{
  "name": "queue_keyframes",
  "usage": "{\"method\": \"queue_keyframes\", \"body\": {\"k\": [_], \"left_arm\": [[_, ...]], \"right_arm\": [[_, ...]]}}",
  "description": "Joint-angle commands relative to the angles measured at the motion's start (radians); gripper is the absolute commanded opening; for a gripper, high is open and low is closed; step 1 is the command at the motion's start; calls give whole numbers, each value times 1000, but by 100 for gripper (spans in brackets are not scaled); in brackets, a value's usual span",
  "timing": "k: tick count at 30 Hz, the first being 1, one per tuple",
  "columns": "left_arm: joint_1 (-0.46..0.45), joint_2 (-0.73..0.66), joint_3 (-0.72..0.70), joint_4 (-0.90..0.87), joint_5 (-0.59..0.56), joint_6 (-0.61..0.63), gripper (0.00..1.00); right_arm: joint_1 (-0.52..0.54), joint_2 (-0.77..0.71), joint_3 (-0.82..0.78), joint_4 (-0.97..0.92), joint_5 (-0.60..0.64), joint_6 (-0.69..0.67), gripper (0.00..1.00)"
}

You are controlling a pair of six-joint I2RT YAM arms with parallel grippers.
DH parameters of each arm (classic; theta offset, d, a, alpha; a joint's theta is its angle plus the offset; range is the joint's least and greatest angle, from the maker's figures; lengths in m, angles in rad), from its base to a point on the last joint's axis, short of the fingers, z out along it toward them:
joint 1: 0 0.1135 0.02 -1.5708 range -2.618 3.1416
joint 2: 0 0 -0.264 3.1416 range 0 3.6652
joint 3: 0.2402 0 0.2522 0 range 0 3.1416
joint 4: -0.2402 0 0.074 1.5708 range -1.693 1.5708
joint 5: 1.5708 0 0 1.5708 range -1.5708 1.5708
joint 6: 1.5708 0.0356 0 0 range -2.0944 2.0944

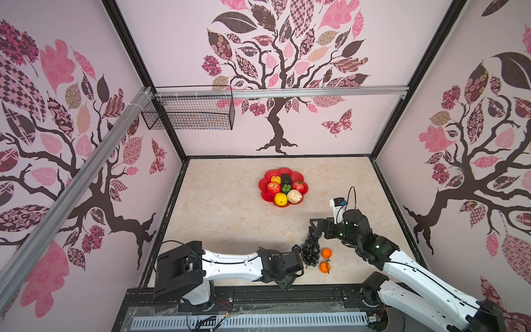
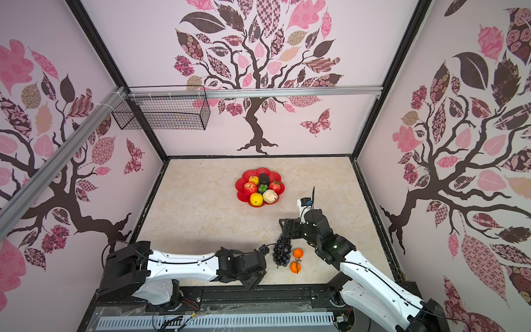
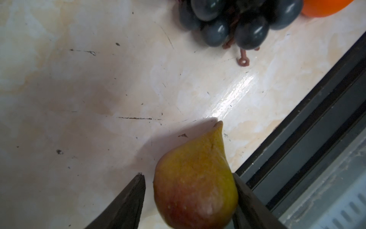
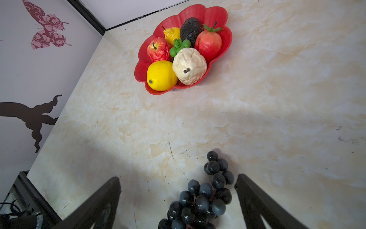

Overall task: Arrange fruit in a fruit bowl
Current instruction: Pick up the fruit from the bottom-center of the table.

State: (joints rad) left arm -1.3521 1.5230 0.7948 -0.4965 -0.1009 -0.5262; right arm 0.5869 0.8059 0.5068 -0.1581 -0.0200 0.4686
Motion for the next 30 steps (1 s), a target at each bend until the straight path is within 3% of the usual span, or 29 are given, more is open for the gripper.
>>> {"method": "queue_keyframes", "body": {"k": [1, 16, 21, 27, 30], "left_arm": [[-2, 3, 41, 21, -11, -7, 66], [-2, -29, 2, 74, -17, -24, 46], [8, -86, -21, 76, -55, -26, 45], [169, -319, -141, 160, 22, -35, 45], [284, -432, -206, 253, 113, -55, 46]], "right_arm": [[2, -1, -2, -2, -4, -8, 94], [3, 13, 7, -11, -1, 0, 94], [2, 26, 14, -10, -13, 5, 94], [2, 38, 29, -18, -43, -5, 94], [2, 53, 32, -1, -87, -5, 94]]}}
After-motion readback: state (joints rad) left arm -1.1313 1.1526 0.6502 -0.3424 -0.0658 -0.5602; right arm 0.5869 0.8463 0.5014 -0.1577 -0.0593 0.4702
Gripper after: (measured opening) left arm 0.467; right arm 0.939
